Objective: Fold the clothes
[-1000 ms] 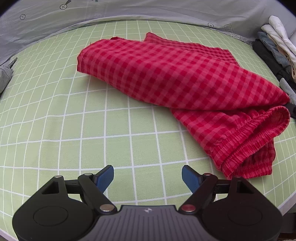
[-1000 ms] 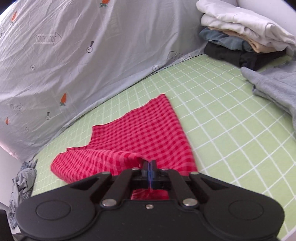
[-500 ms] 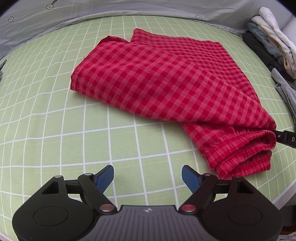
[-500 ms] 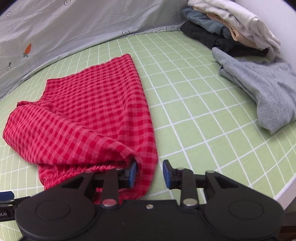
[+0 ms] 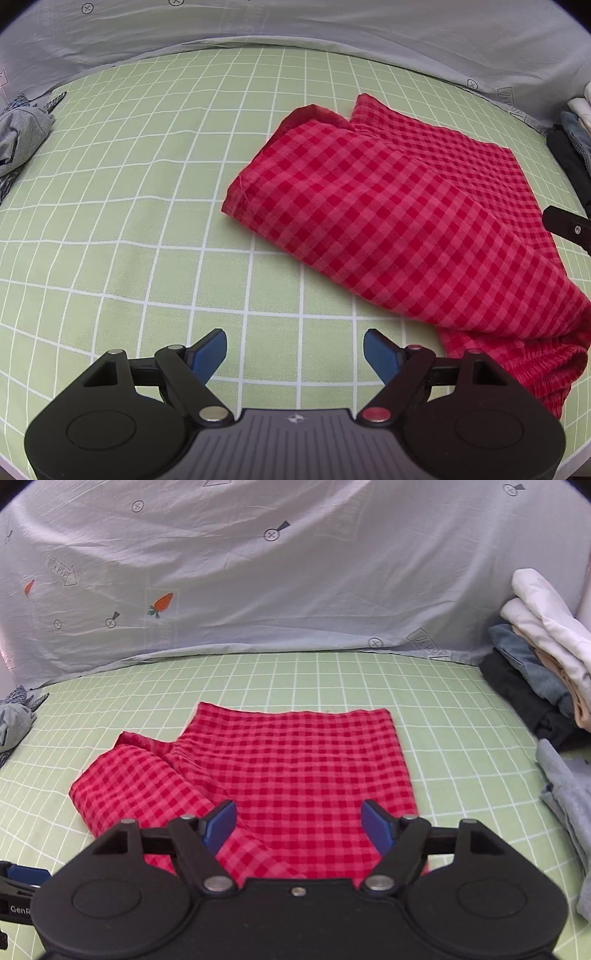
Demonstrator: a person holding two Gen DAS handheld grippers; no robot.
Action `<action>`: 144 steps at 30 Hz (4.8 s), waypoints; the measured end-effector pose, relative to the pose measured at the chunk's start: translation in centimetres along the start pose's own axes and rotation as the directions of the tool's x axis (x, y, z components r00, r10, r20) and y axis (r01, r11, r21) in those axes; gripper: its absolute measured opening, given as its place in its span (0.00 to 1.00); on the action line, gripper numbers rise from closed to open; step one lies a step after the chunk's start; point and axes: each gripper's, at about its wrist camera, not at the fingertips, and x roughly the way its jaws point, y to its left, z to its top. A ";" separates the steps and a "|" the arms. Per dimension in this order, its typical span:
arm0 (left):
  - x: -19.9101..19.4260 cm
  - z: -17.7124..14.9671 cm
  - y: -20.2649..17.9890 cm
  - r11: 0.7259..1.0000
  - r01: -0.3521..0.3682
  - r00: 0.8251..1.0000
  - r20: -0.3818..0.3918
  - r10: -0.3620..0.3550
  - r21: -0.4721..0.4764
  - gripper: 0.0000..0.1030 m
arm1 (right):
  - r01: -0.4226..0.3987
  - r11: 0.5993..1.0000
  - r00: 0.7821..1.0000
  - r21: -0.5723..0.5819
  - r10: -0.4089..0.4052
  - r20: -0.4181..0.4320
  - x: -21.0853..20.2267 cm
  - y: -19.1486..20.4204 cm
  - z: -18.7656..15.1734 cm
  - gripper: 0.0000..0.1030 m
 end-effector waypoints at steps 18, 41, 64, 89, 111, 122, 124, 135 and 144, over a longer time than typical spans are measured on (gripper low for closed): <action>4.3 6.1 -2.1 0.998 -0.039 0.999 -0.009 0.038 -0.047 0.80 | -0.371 0.927 0.919 -0.055 0.358 -0.167 8.9 3.9 2.5 0.01; 3.4 7.2 -5.2 0.999 -0.026 0.999 0.039 0.024 0.045 0.80 | -0.004 0.977 0.997 0.215 0.021 -0.077 10.0 -9.6 3.4 0.35; 4.2 6.6 -7.4 0.994 0.002 1.000 0.009 -0.003 0.108 0.80 | 0.239 0.952 0.970 0.191 -0.244 0.006 11.6 -15.5 6.4 0.09; 1.2 -2.0 -9.4 0.960 0.280 0.951 -0.141 -0.276 0.008 0.49 | 0.101 0.915 0.978 0.391 -0.020 -0.207 -0.2 -11.7 -6.3 0.53; -2.0 -7.8 -10.2 0.965 0.253 0.961 -0.127 -0.244 0.062 0.51 | -0.007 0.982 0.985 0.189 0.040 -0.167 -7.8 -4.5 -8.7 0.08; -1.9 -8.4 -10.0 0.977 0.182 0.979 -0.116 -0.170 0.111 0.51 | 0.144 0.948 0.946 0.284 -0.048 -0.320 -6.8 -7.5 -11.4 0.27; -2.1 -8.2 -9.4 0.978 0.184 0.979 -0.112 -0.172 0.099 0.51 | 0.174 0.946 0.951 0.274 -0.090 -0.295 -7.5 -7.7 -11.1 0.41; -3.4 -2.3 -5.5 0.986 0.164 0.984 0.066 -0.164 0.007 0.49 | 0.254 0.925 0.957 0.283 -0.198 -0.210 -6.0 -9.3 -7.3 0.75; -1.4 7.1 -5.8 0.971 0.229 0.957 0.169 -0.238 0.068 0.37 | 0.290 0.909 0.947 0.301 -0.227 -0.225 1.4 -10.8 -2.1 0.82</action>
